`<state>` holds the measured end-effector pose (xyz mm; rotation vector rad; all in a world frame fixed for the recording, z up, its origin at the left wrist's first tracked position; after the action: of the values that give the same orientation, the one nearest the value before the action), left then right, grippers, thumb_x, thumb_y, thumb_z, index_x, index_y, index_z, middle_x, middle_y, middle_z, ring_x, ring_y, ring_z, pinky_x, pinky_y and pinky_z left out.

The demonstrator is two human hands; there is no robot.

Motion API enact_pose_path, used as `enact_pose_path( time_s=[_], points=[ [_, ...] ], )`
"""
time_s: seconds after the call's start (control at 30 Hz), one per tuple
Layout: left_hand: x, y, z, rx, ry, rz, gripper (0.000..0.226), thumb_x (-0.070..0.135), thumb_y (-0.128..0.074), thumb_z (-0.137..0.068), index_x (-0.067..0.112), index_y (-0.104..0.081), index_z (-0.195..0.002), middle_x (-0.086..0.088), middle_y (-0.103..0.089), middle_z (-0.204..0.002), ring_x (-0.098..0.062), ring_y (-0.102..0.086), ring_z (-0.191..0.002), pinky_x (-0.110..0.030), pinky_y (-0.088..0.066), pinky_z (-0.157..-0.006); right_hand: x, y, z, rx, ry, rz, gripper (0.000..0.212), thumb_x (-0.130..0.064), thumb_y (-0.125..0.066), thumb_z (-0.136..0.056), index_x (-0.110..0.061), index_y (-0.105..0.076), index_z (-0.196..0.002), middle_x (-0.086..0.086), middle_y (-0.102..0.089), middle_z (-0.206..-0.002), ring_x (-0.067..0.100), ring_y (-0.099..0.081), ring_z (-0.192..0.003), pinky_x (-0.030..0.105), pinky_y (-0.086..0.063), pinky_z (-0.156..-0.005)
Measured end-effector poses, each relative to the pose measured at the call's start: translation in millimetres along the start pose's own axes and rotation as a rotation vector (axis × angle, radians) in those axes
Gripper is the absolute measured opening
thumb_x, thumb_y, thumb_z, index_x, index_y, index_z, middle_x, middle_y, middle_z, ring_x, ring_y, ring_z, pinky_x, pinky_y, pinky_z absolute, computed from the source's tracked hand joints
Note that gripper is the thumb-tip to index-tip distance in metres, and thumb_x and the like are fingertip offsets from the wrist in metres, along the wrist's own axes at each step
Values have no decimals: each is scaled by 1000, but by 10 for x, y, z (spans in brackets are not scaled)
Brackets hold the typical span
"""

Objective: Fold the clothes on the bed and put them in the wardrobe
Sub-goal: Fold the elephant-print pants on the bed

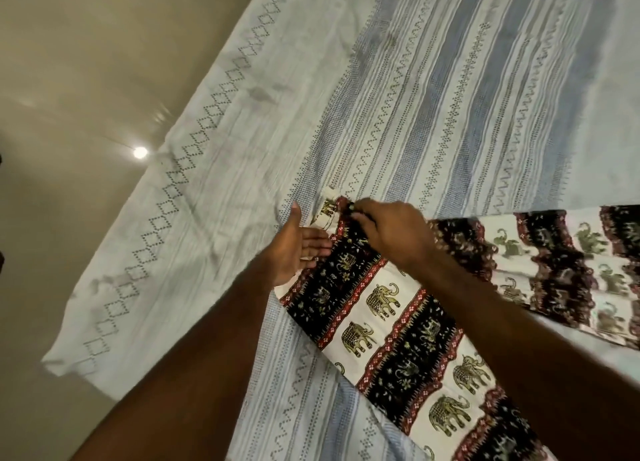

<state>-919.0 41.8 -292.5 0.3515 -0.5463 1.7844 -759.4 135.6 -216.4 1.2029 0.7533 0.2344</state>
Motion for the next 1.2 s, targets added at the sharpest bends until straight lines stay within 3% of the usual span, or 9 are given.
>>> enact_pose_path(
  time_s=[0.13,0.27,0.43,0.5,0.63,0.73,0.87,1.07,1.2],
  points=[
    [-100,154,220,4,60,-14,95,89,-48,-75,13,-61,-129,-21,-72,-113,-35,-72,-100,-52,-59,-77,-662,-632,545,-157,17,178,15,-28,-56,-100,-22,-62,-113,-6,-65,-74,14,-57,-48,27,-51,-44],
    [-175,330,382,191,-34,-229,44,43,-81,-81,8,-69,-107,-16,-75,-98,-24,-72,-65,-37,-59,-54,-941,-1051,799,-62,82,191,35,-29,-82,-75,-22,-69,-107,-5,-64,-64,20,-58,-39,26,-42,-41],
    [-330,578,381,361,-133,-302,29,11,-82,-83,-9,-66,-95,-21,-66,-89,-31,-71,-67,-39,-62,-51,-764,-1100,905,-254,-50,148,49,-62,-45,-96,-27,-43,-130,-5,-66,-96,23,-67,-84,43,-50,-84],
    [-354,610,395,357,-170,-313,24,8,-84,-80,-5,-65,-87,-16,-64,-85,-30,-71,-70,-40,-63,-55,-572,-1026,1013,-333,-64,183,54,-68,-44,-94,-28,-47,-130,-6,-68,-104,19,-66,-94,48,-47,-100],
    [-411,668,405,296,-220,-244,22,-2,-80,-80,-9,-63,-91,-16,-61,-82,-29,-72,-77,-41,-64,-67,-261,-928,1212,-425,-50,142,53,-55,-54,-95,-26,-50,-139,-2,-64,-131,22,-64,-110,42,-52,-97],
    [-444,696,435,332,-258,-298,25,-9,-78,-80,-15,-64,-100,-25,-67,-91,-26,-71,-70,-34,-63,-58,-224,-911,1292,-479,-17,178,35,-41,-50,-100,-23,-50,-131,2,-66,-118,23,-64,-99,40,-54,-88],
    [-396,720,491,462,-285,-533,19,-5,-80,-80,-4,-67,-93,-22,-69,-86,-18,-68,-54,-29,-59,-49,-330,-956,1377,-528,89,305,39,-49,-47,-97,-24,-52,-127,2,-69,-105,25,-64,-98,48,-38,-99],
    [-279,294,676,704,-523,-1278,38,19,-76,-83,7,-58,-114,-18,-57,-107,-37,-58,-93,-44,-46,-74,57,-772,1581,-583,61,298,41,-55,-58,-87,-30,-61,-119,-7,-66,-100,18,-63,-104,59,-19,-111],
    [-273,-580,630,471,-758,-1397,32,29,-79,-79,11,-65,-102,-14,-61,-99,-34,-60,-93,-44,-49,-78,521,-477,1755,-509,31,299,48,-53,-61,-85,-27,-60,-125,-5,-68,-114,22,-62,-111,56,-21,-108]
  ],
)
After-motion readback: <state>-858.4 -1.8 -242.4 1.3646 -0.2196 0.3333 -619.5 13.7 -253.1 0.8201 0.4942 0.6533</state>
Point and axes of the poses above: each hand's wrist, its own z-axis away from the middle knuckle, its own y-axis out of the back of the hand, x = y × z, the point moved 5 cm from there along -z, towards the middle knuckle
